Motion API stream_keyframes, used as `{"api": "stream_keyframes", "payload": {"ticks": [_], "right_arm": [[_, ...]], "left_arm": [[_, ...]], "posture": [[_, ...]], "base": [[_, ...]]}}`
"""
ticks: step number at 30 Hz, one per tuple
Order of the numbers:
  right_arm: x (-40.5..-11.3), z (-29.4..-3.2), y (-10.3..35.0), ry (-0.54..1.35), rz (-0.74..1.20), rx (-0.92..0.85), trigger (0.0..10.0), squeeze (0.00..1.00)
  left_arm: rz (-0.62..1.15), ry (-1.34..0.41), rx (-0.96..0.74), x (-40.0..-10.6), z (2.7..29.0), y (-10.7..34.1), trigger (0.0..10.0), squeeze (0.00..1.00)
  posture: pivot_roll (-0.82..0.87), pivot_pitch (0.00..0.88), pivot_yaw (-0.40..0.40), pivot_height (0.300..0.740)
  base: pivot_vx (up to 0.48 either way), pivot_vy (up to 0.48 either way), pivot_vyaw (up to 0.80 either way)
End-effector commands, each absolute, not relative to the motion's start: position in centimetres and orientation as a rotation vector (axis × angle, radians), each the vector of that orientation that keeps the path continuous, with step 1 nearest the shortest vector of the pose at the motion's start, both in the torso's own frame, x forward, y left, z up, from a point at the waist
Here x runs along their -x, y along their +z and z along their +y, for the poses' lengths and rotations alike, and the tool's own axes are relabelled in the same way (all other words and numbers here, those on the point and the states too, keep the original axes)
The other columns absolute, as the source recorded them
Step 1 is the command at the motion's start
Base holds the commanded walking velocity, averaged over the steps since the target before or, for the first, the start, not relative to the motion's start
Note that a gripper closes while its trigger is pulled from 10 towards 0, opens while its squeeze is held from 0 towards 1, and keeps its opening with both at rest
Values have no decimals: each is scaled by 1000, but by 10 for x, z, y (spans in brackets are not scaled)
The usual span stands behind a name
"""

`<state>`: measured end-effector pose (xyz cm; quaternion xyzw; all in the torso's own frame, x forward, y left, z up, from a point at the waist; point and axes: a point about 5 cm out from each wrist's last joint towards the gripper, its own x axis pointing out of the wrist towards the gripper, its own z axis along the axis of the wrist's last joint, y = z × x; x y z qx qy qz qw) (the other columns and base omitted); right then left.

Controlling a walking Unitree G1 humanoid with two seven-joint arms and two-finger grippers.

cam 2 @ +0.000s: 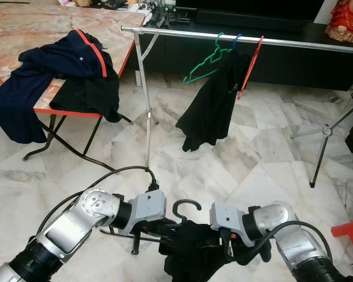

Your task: Hang hanger

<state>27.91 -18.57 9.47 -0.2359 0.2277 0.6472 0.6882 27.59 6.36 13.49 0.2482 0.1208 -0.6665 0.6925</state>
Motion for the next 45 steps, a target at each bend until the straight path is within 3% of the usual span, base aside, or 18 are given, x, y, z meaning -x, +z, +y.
{"api": "stream_keyframes", "payload": {"ticks": [1,16,21,30,36,40,45], "right_arm": [[-274,-182,91,1491,511,543,0,0],[-265,-193,74,1474,604,592,0,0],[-270,-209,74,1365,622,631,0,0],[-272,-229,93,1258,574,620,0,0],[-292,-240,135,1094,400,624,0,0],[-296,-246,153,1050,345,618,0,0],[-287,-229,168,1131,278,594,0,0]], "left_arm": [[230,-1518,-576,-273,61,142,10000,1000],[322,-1524,-660,-273,94,144,10000,1000],[260,-1165,-530,-300,138,162,10000,1000],[182,-882,-291,-302,183,170,10000,1000],[230,-638,-30,-293,206,129,10000,1000],[306,-568,-2,-287,208,100,10000,1000],[477,-501,30,-282,199,54,10000,1000]], "posture": [[-3,178,-64,740],[1,187,-68,740],[-1,206,-71,740],[-14,222,-76,740],[-17,228,-77,740],[-24,230,-80,740],[-39,229,-80,740]], "base": [[0,0,0],[0,0,0],[0,0,0],[0,0,0],[0,0,0],[0,0,0],[0,0,0]]}}
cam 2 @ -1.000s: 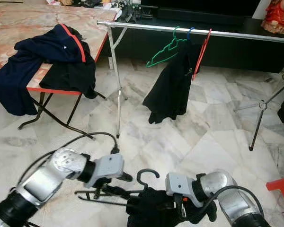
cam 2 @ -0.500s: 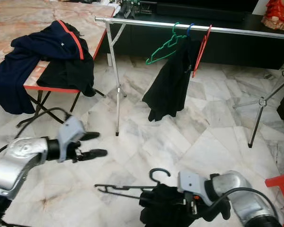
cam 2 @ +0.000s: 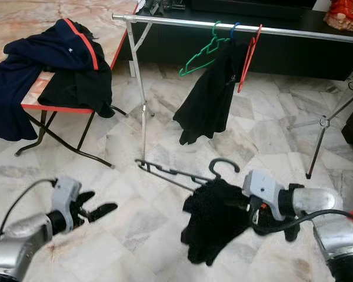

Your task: Hang hanger

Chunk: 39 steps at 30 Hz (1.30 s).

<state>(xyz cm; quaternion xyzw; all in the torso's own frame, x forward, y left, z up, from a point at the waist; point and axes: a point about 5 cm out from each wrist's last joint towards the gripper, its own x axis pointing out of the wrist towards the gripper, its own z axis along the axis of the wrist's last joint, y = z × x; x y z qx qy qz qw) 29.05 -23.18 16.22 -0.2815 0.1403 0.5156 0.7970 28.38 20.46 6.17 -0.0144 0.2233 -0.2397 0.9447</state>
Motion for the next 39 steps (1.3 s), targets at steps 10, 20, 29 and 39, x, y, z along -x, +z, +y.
{"api": "stream_keyframes", "payload": {"ticks": [10,20,29,39], "right_arm": [[-271,-212,168,1240,284,590,0,0],[-270,-202,177,1260,256,602,0,0],[-271,-195,186,1273,222,621,0,0],[-272,-190,190,1281,205,627,0,0]], "left_arm": [[311,-716,281,-309,127,76,10000,1000],[373,-923,212,-294,114,62,10000,0],[375,-939,147,-292,117,55,10000,0],[354,-972,89,-299,106,58,10000,0]], "posture": [[-50,231,-84,740],[-56,222,-83,740],[-66,199,-87,740],[-72,196,-88,740]], "base": [[0,0,0],[0,0,0],[0,0,0],[0,0,0]]}}
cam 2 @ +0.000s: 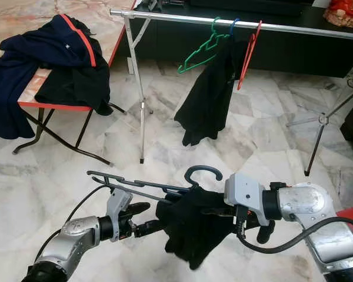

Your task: Hang hanger

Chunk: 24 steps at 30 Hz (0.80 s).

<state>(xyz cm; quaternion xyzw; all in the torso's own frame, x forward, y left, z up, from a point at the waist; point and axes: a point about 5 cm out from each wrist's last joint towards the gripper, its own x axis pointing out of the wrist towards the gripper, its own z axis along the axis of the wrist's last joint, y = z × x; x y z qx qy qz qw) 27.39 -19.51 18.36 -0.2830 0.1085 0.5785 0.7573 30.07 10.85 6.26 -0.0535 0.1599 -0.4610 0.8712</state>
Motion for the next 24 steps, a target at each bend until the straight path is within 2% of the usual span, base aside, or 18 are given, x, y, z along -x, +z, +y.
{"api": "stream_keyframes", "payload": {"ticks": [1,10,19,20,21,22,23,24], "right_arm": [[-272,-190,190,1281,205,629,0,0],[-271,-192,187,1281,218,631,0,0],[-275,-191,187,1276,216,636,0,0],[-275,-190,187,1269,214,638,0,0],[-275,-190,187,1267,213,637,0,0],[-275,-191,187,1266,213,637,0,0],[-275,-191,187,1267,214,637,0,0],[-275,-190,188,1266,214,637,0,0]], "left_arm": [[353,-972,88,-300,104,58,10000,0],[303,-865,131,-312,114,66,10000,0],[323,-898,128,-308,113,62,10000,0],[324,-928,139,-306,110,62,7686,0],[329,-948,153,-305,108,62,6902,0],[333,-976,168,-303,105,62,6980,0],[341,-1004,166,-301,104,62,8078,0],[352,-1039,170,-298,102,62,9725,0]], "posture": [[-72,196,-88,740],[-70,203,-91,740],[-64,212,-93,740],[-64,212,-93,740],[-66,213,-93,740],[-66,213,-93,740],[-65,213,-94,740],[-66,214,-93,740]], "base": [[0,0,0],[0,0,0],[0,0,0],[0,0,0],[0,0,0],[0,0,0],[0,0,0],[0,0,0]]}}
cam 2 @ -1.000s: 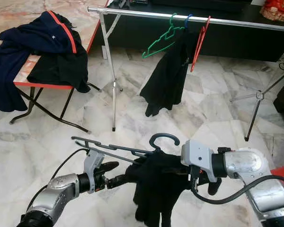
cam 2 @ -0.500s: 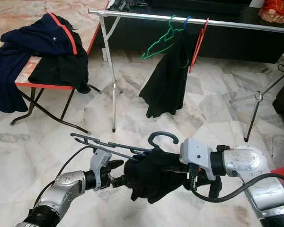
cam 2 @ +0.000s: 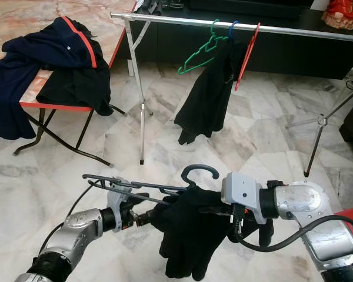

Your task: Hang hanger

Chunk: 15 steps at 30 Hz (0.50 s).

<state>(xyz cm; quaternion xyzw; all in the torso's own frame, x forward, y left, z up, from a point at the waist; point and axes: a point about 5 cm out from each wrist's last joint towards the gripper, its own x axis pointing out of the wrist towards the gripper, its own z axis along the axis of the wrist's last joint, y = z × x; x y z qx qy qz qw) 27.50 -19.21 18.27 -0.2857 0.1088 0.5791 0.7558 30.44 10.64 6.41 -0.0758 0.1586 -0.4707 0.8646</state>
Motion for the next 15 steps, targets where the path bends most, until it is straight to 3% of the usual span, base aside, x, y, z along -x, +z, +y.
{"api": "stream_keyframes", "payload": {"ticks": [1,4,6,7,8,15], "right_arm": [[-276,-190,188,1264,213,639,0,0],[-278,-191,189,1240,212,658,0,0],[-277,-189,191,1247,199,654,0,0],[-277,-188,192,1251,194,656,0,0],[-276,-188,193,1252,193,657,0,0],[-276,-187,193,1253,187,655,0,0]], "left_arm": [[369,-1096,183,-294,100,61,10000,0],[374,-1102,183,-293,98,60,9843,0],[371,-1081,175,-295,98,60,6784,0],[360,-1074,171,-296,98,61,2549,0],[357,-1070,170,-296,98,61,0,0],[343,-1057,192,-298,96,65,0,0]], "posture": [[-66,214,-93,740],[-66,214,-93,740],[-67,219,-89,740],[-67,219,-89,740],[-69,219,-90,740],[-68,219,-89,740]], "base": [[0,0,0],[0,0,0],[0,0,0],[0,0,0],[0,0,0],[0,0,0]]}}
